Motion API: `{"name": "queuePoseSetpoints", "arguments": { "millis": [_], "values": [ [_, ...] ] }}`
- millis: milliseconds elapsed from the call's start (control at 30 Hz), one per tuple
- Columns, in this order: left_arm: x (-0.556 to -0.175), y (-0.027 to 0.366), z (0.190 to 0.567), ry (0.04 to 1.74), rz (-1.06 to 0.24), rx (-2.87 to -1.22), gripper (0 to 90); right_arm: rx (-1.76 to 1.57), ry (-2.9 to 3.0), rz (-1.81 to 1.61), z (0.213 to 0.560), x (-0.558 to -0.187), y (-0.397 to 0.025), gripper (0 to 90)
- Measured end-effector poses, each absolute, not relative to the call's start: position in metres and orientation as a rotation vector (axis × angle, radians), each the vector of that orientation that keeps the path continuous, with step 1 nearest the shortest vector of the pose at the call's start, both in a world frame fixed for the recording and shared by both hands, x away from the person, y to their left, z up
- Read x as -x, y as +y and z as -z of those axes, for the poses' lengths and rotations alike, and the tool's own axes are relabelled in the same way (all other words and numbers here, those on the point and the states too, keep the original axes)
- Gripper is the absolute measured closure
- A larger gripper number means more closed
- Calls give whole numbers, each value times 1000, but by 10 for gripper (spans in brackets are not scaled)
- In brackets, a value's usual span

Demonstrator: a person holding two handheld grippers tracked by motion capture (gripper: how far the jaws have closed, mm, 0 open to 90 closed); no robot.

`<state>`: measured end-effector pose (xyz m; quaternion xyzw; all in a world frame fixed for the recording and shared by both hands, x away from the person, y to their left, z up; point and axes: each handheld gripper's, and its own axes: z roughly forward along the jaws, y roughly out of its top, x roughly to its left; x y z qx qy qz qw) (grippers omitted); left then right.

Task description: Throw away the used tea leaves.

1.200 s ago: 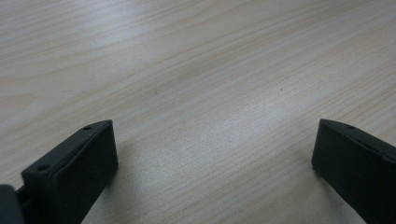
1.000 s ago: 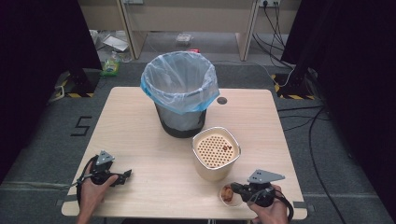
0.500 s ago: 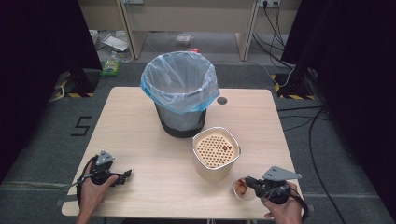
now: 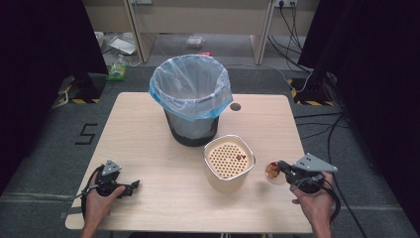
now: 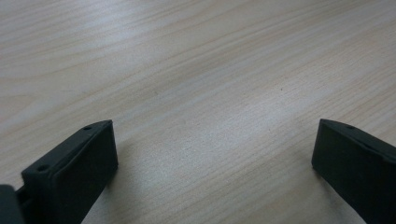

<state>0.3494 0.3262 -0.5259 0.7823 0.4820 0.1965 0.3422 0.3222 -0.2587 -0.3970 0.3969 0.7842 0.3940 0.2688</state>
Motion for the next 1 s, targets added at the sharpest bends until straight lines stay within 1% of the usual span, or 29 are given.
{"name": "queuePoseSetpoints", "arguments": {
  "millis": [267,433,633,700,867,1000],
  "values": [
    [-349,326,526,1253,-512,-2034,0,-947,2022,-1016,380,-344,-247,877],
    [-349,326,526,1253,-512,-2034,0,-821,1955,-938,367,-360,-226,877],
    [-349,326,526,1253,-511,-2034,0,-692,1913,-883,360,-371,-198,878],
    [-349,326,526,1253,-511,-2034,0,-675,1904,-880,359,-373,-194,877],
    [-349,326,526,1253,-511,-2034,0,-503,1819,-804,356,-374,-171,878],
    [-349,326,526,1253,-512,-2034,0,-409,1759,-777,354,-371,-161,878]
  ]
}}
